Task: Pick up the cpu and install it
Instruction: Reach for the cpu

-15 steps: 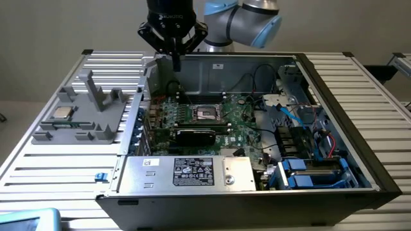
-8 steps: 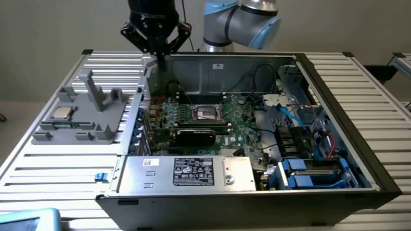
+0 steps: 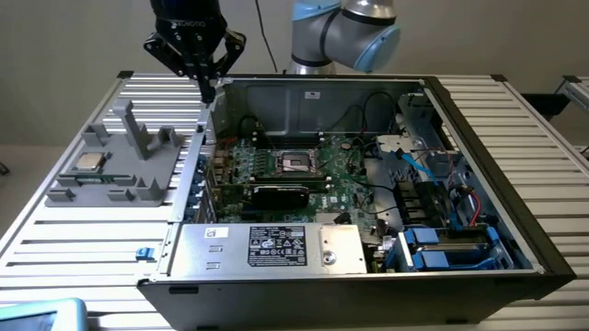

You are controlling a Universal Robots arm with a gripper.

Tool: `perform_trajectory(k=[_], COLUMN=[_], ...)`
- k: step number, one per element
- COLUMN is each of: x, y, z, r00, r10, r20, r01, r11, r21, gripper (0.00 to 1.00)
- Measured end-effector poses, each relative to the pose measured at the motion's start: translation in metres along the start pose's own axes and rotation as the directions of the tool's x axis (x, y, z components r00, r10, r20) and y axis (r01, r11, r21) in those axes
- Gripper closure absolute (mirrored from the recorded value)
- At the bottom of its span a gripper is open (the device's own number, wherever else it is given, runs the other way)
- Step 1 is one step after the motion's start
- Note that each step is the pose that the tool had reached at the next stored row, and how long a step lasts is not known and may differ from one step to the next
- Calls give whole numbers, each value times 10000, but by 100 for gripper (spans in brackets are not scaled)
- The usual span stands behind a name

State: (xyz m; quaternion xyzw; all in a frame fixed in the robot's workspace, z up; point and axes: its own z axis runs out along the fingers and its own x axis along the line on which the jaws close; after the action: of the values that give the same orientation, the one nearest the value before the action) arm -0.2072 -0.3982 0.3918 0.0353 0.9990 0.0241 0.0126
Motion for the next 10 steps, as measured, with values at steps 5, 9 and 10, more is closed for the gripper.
perform_trajectory(k=[5, 9, 10], x=[227, 411, 456], y=[-6, -4, -3], z=[16, 38, 44], r00=[10000, 10000, 10000], r10=[-1, 0, -1], r20=[0, -2, -1], r01=[1, 0, 1], r11=[10000, 10000, 10000], r21=[0, 2, 1], gripper=[89, 89, 89])
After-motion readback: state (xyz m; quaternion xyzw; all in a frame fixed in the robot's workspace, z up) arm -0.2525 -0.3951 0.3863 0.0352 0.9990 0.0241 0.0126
